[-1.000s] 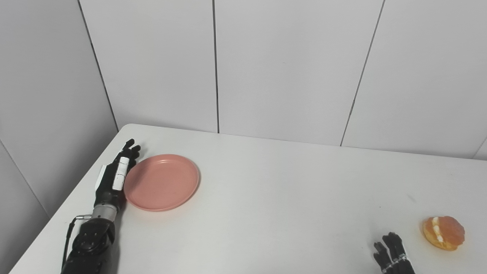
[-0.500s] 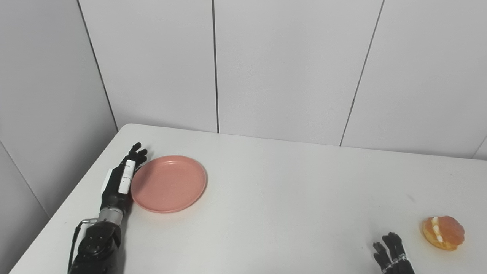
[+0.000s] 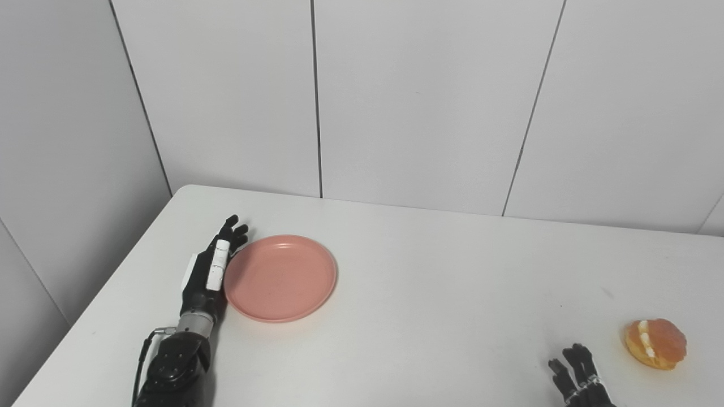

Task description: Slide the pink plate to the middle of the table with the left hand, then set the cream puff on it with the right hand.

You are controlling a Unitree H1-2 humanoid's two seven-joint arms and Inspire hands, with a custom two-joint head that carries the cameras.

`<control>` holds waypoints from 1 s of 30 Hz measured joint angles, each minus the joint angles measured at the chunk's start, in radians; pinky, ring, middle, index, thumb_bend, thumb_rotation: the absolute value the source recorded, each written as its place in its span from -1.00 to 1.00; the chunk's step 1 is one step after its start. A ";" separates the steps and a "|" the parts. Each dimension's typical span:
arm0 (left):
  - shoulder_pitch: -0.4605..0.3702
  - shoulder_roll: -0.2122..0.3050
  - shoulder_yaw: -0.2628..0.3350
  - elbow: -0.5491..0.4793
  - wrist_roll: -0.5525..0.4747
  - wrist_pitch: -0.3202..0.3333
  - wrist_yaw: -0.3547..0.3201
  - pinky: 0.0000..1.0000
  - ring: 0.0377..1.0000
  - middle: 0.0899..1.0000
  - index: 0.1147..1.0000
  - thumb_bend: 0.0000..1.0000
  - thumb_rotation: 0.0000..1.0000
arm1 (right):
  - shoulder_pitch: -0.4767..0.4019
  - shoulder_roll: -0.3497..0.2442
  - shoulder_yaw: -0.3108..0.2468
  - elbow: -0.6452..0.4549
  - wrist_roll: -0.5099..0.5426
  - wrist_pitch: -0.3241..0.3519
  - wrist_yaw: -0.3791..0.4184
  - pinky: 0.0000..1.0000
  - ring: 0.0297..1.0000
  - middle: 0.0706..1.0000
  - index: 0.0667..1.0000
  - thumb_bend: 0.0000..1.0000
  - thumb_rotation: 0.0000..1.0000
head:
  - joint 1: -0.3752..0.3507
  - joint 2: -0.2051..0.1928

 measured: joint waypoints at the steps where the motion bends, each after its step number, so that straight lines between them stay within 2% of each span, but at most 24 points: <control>1: -0.002 -0.002 -0.002 0.001 0.000 0.000 0.003 0.77 0.81 0.76 0.76 0.82 0.89 | 0.000 0.000 0.001 -0.001 0.000 0.002 -0.002 1.00 0.83 0.91 0.90 0.64 0.97 | -0.003 0.002; 9: -0.027 -0.023 -0.028 0.030 0.036 -0.002 0.030 0.71 0.83 0.80 0.79 0.86 0.90 | 0.009 0.001 0.015 -0.018 -0.001 0.024 -0.006 1.00 0.84 0.91 0.90 0.60 0.96 | -0.011 0.008; 15: -0.040 -0.038 -0.043 0.042 0.040 -0.003 0.036 0.79 0.85 0.80 0.78 0.79 0.92 | 0.011 0.000 0.019 -0.020 -0.001 0.024 -0.006 1.00 0.80 0.88 0.89 0.62 0.94 | -0.012 0.009; 21: -0.049 -0.051 -0.062 0.049 0.050 -0.004 0.040 0.77 0.84 0.78 0.75 0.86 0.87 | 0.014 0.000 0.023 -0.024 -0.009 0.027 -0.008 0.98 0.79 0.87 0.87 0.63 0.94 | -0.029 0.017; 30: -0.060 -0.105 -0.089 0.053 0.054 -0.003 0.040 0.73 0.82 0.78 0.73 0.82 0.88 | 0.017 0.002 0.036 -0.035 -0.024 0.041 -0.011 0.94 0.78 0.86 0.87 0.61 0.93 | -0.070 0.028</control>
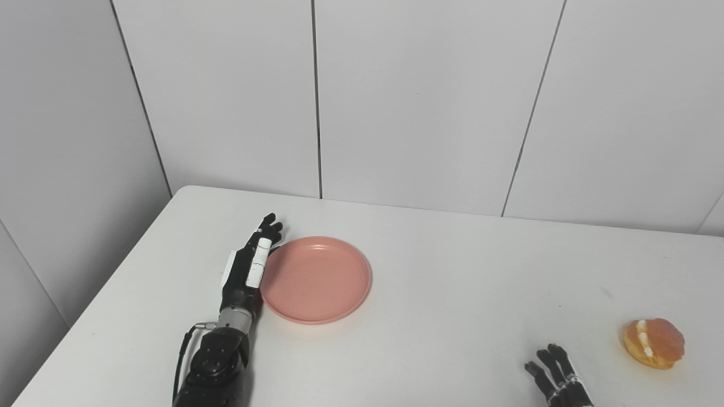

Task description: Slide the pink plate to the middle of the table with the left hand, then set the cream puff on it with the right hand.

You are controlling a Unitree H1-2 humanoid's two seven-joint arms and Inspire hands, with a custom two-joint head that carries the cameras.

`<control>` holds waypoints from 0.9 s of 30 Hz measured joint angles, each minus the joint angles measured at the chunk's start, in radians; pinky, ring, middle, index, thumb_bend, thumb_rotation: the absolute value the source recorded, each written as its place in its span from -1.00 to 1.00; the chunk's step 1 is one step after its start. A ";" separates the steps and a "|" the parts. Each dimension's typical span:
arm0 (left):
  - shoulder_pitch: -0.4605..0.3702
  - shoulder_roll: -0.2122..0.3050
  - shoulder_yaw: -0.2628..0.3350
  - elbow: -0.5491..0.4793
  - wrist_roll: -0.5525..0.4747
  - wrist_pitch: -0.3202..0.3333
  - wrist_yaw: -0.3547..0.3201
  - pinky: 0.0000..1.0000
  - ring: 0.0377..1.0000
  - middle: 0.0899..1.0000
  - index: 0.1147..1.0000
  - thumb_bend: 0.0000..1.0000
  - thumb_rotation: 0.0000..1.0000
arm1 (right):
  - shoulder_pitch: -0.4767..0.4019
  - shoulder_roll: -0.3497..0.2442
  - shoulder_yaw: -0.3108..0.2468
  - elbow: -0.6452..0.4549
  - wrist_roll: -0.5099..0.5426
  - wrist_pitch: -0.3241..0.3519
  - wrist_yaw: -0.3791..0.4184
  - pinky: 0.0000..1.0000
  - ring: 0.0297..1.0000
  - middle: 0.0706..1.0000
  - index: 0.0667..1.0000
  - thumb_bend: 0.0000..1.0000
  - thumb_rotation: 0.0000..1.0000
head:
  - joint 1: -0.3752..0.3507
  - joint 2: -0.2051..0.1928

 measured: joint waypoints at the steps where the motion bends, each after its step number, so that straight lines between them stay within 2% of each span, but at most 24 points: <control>1: -0.001 -0.006 -0.008 0.000 0.000 -0.001 -0.001 0.74 0.82 0.78 0.74 0.83 0.88 | 0.000 0.001 0.002 0.000 -0.002 0.001 0.000 0.92 0.77 0.86 0.86 0.62 0.91 | -0.014 0.002; 11: -0.002 -0.030 -0.057 -0.003 0.010 -0.002 -0.040 0.78 0.84 0.81 0.78 0.75 0.91 | 0.001 0.008 0.023 -0.022 -0.029 0.038 -0.022 0.83 0.75 0.85 0.84 0.63 0.80 | -0.086 0.028; 18: -0.001 -0.046 -0.060 -0.009 -0.001 0.009 -0.049 0.84 0.85 0.80 0.76 0.80 0.87 | 0.001 0.014 0.038 -0.033 -0.039 0.053 -0.044 0.83 0.72 0.84 0.81 0.64 0.73 | -0.146 0.051; 27: 0.008 -0.086 -0.064 -0.016 -0.005 0.010 -0.064 0.78 0.82 0.78 0.74 0.77 0.89 | 0.001 0.021 0.064 -0.038 -0.059 0.059 -0.069 0.77 0.70 0.82 0.77 0.62 0.67 | -0.230 0.058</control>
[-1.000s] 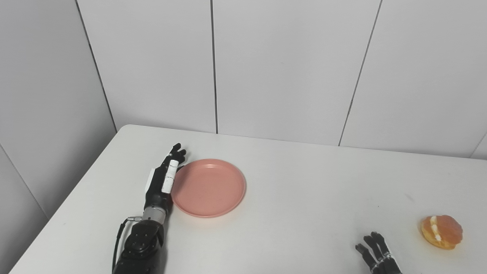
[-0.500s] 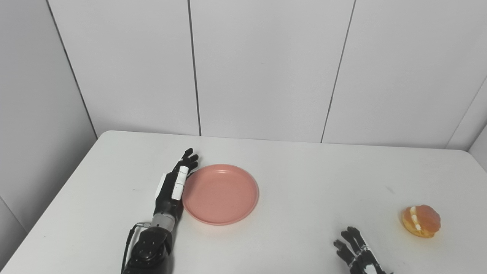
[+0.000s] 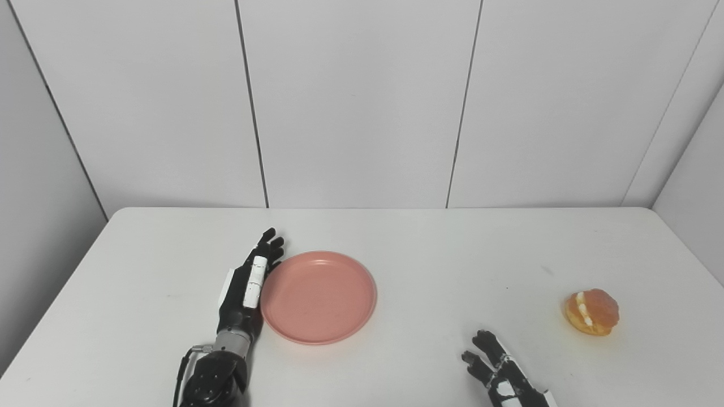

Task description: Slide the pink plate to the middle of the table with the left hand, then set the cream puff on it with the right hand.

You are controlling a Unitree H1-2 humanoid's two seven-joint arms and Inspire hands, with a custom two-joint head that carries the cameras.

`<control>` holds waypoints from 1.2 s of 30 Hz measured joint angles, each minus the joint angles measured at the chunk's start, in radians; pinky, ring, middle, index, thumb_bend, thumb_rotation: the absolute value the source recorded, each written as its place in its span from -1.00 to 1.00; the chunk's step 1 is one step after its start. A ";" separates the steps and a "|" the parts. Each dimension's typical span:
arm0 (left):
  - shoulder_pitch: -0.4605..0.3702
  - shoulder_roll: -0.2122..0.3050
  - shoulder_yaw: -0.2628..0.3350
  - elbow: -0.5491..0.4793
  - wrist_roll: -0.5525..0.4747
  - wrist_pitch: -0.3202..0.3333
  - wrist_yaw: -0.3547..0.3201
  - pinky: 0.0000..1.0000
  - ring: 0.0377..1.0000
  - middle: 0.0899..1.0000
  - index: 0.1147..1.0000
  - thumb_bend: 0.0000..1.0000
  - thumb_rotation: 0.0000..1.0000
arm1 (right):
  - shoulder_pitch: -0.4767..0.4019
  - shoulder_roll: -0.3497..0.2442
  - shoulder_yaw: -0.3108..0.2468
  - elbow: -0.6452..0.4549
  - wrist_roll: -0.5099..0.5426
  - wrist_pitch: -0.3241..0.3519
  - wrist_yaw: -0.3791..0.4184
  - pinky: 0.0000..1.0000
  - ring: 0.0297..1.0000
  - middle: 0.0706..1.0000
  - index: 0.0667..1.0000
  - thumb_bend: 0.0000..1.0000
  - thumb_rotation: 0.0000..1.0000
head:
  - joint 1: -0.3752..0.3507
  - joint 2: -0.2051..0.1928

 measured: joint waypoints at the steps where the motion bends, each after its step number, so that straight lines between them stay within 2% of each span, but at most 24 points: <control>1: 0.001 -0.007 -0.001 -0.003 0.000 0.000 0.000 0.78 0.82 0.78 0.74 0.76 0.89 | 0.000 0.001 0.002 0.000 -0.004 0.001 -0.001 0.76 0.69 0.82 0.77 0.63 0.67 | 0.000 0.000; 10: 0.020 -0.095 -0.019 -0.029 0.000 0.000 -0.003 0.83 0.82 0.79 0.75 0.79 0.85 | -0.003 0.012 0.041 -0.001 -0.046 0.003 -0.023 0.75 0.71 0.83 0.80 0.61 0.68 | -0.062 0.003; 12: 0.022 -0.096 -0.019 -0.033 0.000 0.001 -0.006 0.82 0.82 0.79 0.75 0.79 0.85 | -0.004 0.013 0.048 -0.001 -0.053 0.003 -0.027 0.76 0.71 0.84 0.81 0.61 0.69 | -0.100 0.009; 17: 0.029 -0.097 -0.018 -0.052 -0.001 0.020 -0.006 0.86 0.83 0.80 0.76 0.78 0.87 | -0.006 0.020 0.065 0.000 -0.068 0.003 -0.044 0.76 0.73 0.85 0.82 0.61 0.71 | -0.144 0.020; 28: 0.030 -0.094 -0.016 -0.064 -0.002 0.035 -0.004 0.89 0.86 0.81 0.79 0.74 0.91 | -0.012 0.036 0.100 0.008 -0.081 0.003 -0.081 0.81 0.76 0.91 0.87 0.60 0.81 | -0.167 0.023; 32: 0.028 -0.089 -0.014 -0.063 -0.013 0.035 -0.007 0.89 0.86 0.82 0.78 0.72 0.90 | -0.014 0.041 0.105 0.013 -0.098 0.003 -0.089 0.77 0.75 0.88 0.85 0.59 0.79 | -0.177 0.020; 34: 0.028 -0.088 -0.014 -0.061 -0.016 0.035 -0.008 0.88 0.86 0.82 0.78 0.72 0.90 | -0.015 0.042 0.113 0.016 -0.146 0.002 -0.105 0.71 0.75 0.84 0.84 0.55 0.84 | -0.180 0.018; 36: 0.027 -0.088 -0.013 -0.059 -0.018 0.034 -0.009 0.88 0.85 0.81 0.76 0.72 0.89 | -0.017 0.043 0.128 0.024 -0.243 -0.009 -0.134 0.71 0.72 0.78 0.81 0.53 0.83 | -0.184 0.017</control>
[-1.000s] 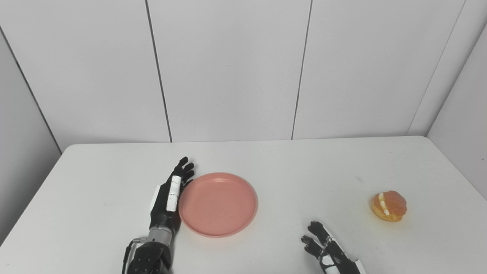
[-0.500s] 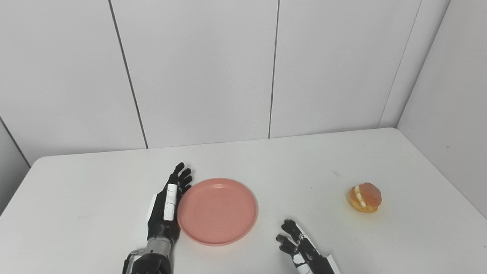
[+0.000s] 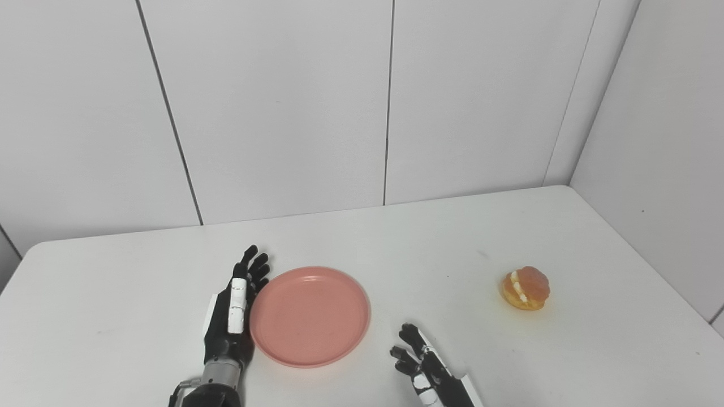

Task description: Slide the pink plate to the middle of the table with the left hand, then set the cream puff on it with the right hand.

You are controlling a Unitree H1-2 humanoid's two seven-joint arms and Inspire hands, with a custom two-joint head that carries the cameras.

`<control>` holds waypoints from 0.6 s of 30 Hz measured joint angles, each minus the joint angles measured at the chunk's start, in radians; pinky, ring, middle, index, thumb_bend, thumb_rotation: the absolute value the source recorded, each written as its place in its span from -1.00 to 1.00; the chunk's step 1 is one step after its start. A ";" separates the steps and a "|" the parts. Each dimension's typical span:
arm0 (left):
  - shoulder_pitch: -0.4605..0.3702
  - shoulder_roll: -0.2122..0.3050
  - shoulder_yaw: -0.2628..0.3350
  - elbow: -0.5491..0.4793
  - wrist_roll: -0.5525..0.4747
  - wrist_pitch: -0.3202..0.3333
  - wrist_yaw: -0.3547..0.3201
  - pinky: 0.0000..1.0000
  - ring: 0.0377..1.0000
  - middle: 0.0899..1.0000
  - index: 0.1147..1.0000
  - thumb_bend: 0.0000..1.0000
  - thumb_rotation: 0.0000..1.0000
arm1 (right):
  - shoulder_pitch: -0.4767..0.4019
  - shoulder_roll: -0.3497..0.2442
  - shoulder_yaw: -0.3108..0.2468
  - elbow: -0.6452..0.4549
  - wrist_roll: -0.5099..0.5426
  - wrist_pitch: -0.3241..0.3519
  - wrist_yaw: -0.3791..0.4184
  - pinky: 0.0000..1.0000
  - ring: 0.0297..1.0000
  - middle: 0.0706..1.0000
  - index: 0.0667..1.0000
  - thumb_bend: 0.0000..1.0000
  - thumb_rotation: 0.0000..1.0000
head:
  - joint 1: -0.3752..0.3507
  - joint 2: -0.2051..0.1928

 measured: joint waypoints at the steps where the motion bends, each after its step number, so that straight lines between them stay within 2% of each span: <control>1: -0.001 0.000 0.000 0.001 -0.002 0.000 -0.001 0.89 0.86 0.82 0.77 0.72 0.89 | -0.001 0.000 0.008 0.007 -0.060 -0.011 -0.019 0.74 0.73 0.76 0.80 0.53 0.78 | 0.000 0.000; 8: -0.007 0.000 0.003 0.009 -0.013 -0.001 -0.014 0.87 0.84 0.81 0.75 0.74 0.88 | 0.000 0.001 0.014 0.011 -0.293 -0.041 -0.112 0.67 0.71 0.72 0.78 0.64 0.50 | -0.003 0.000; 11: -0.010 0.001 0.007 0.011 -0.017 -0.001 -0.018 0.88 0.85 0.81 0.76 0.74 0.87 | 0.005 -0.002 -0.006 -0.004 -0.319 -0.038 -0.118 0.62 0.73 0.78 0.82 0.69 0.32 | -0.021 -0.002; 12: -0.012 0.001 0.008 0.014 -0.017 -0.001 -0.019 0.88 0.85 0.80 0.75 0.74 0.86 | 0.006 -0.003 -0.014 -0.028 -0.324 -0.026 -0.116 0.62 0.75 0.82 0.83 0.72 0.15 | -0.022 -0.002; 18: -0.024 0.002 0.015 0.038 -0.026 -0.003 -0.026 0.86 0.84 0.80 0.76 0.75 0.85 | 0.006 -0.004 -0.038 -0.178 -0.323 0.064 -0.064 0.66 0.79 0.89 0.82 0.78 -0.18 | -0.026 -0.003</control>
